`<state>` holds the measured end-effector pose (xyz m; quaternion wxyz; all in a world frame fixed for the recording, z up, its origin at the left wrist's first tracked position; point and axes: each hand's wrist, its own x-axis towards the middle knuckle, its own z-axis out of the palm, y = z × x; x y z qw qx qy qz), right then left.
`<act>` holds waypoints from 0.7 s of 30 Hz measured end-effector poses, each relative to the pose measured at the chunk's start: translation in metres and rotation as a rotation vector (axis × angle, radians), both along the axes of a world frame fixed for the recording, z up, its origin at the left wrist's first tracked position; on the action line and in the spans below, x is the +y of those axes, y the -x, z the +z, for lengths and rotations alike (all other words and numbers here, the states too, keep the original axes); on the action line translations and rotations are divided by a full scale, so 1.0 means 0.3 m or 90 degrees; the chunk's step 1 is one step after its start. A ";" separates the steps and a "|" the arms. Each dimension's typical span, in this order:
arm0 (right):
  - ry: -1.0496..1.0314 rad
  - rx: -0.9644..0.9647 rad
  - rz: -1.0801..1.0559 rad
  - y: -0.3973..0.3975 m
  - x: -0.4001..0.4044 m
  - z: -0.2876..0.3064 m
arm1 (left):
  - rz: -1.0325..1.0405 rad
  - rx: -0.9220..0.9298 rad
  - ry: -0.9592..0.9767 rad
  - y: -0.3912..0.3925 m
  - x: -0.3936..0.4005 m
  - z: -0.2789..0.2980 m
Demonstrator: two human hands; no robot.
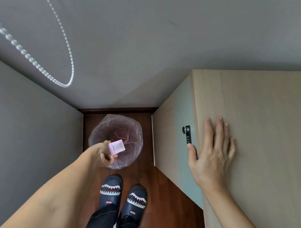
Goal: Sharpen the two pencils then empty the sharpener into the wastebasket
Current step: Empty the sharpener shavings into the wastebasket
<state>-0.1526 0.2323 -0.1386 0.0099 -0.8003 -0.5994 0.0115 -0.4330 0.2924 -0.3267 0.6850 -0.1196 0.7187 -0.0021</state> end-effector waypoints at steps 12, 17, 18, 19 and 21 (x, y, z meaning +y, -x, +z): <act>0.145 0.071 0.012 0.003 0.011 0.080 | -0.199 0.070 -0.238 -0.011 -0.044 0.264; 0.207 0.290 0.034 -0.073 -0.057 0.252 | -0.613 0.170 -0.733 -0.066 -0.158 0.569; 0.189 0.298 0.031 -0.092 -0.103 0.296 | -0.626 0.130 -0.805 -0.088 -0.185 0.630; 0.168 0.301 0.029 -0.116 -0.159 0.339 | -0.636 0.092 -0.858 -0.111 -0.209 0.680; 0.128 0.318 0.026 -0.183 -0.294 0.425 | -0.676 0.059 -0.944 -0.172 -0.258 0.775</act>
